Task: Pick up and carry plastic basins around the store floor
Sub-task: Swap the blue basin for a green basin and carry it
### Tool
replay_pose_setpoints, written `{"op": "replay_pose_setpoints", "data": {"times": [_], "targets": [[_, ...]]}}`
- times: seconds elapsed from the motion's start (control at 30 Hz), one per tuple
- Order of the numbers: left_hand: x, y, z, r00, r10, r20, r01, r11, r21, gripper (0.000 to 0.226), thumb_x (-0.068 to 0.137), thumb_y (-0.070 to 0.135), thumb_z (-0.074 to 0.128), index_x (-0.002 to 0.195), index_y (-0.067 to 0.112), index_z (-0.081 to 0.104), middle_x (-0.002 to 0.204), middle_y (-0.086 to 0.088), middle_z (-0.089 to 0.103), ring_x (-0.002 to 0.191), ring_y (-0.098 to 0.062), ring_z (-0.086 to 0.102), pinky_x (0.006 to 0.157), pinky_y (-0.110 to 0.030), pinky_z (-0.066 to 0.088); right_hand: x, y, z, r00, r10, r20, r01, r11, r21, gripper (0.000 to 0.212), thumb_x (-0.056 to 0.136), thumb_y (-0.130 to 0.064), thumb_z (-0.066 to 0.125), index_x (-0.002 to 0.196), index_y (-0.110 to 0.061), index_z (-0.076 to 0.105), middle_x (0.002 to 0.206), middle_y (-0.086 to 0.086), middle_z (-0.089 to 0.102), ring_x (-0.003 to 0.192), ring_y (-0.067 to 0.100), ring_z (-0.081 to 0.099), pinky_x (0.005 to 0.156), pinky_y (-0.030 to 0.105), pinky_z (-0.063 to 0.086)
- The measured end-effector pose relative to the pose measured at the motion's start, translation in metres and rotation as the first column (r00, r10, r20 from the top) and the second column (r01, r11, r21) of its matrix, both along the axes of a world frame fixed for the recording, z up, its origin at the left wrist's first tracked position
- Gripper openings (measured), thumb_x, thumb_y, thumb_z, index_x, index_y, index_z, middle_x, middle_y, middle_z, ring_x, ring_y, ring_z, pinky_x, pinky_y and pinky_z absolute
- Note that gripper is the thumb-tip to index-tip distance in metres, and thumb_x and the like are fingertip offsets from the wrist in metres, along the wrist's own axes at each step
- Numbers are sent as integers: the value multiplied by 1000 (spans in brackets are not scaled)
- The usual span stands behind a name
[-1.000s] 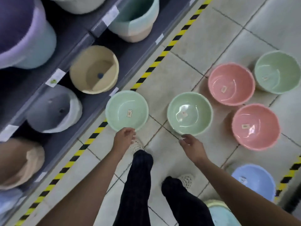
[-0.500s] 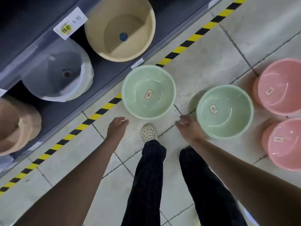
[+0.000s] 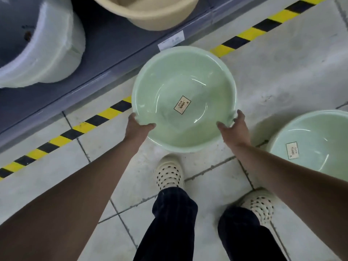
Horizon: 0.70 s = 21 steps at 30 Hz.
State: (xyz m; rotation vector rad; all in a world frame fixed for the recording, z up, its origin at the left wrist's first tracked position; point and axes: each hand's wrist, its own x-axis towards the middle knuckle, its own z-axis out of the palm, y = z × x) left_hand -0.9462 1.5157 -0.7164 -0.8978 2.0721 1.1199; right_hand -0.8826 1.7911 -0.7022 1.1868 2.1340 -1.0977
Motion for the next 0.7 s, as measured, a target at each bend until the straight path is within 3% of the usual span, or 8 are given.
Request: {"op": "replay_pose_setpoints", "data": {"times": [0.17,0.33,0.43,0.6,0.7], "targets": [[-12,-7,-52,994,18,-110,-24,998,-55,77,72,5,77,138,20,40,124,1,60,114,-23,58,96,-39,48,-13,12,-57,1000,-29,8,29,999,-24,69,94,-21,55,150,-21,16,127,9,58,106,35,58,72,31,40],[-20,-9,-76,989,52,-135,-63,995,-81,69,72,6,76,131,14,43,122,-4,62,113,-29,60,99,-51,50,-15,17,-72,994,-109,-14,108,991,-81,69,90,-15,53,148,-27,18,107,2,55,88,27,55,53,24,40],[-20,0,-69,983,63,-173,-81,992,-98,60,77,4,71,130,13,45,118,-3,61,110,-28,59,97,-45,50,-16,19,-68,988,-152,-30,147,982,-120,67,89,-8,47,146,-28,20,106,2,54,89,27,54,55,24,41],[-20,29,-34,966,19,-258,-41,996,-80,45,83,0,64,122,10,46,111,-3,58,102,-25,57,87,-35,48,-12,37,-38,966,-245,-78,236,965,-114,59,88,-6,49,141,-22,28,106,2,55,93,28,58,74,37,52],[-18,51,3,962,-16,-271,3,999,-50,46,83,-1,62,126,7,45,112,-2,57,102,-23,56,88,-34,47,-4,57,-5,956,-274,-106,266,960,-86,56,88,-5,54,138,-15,32,107,2,54,92,27,57,75,34,48]]}}
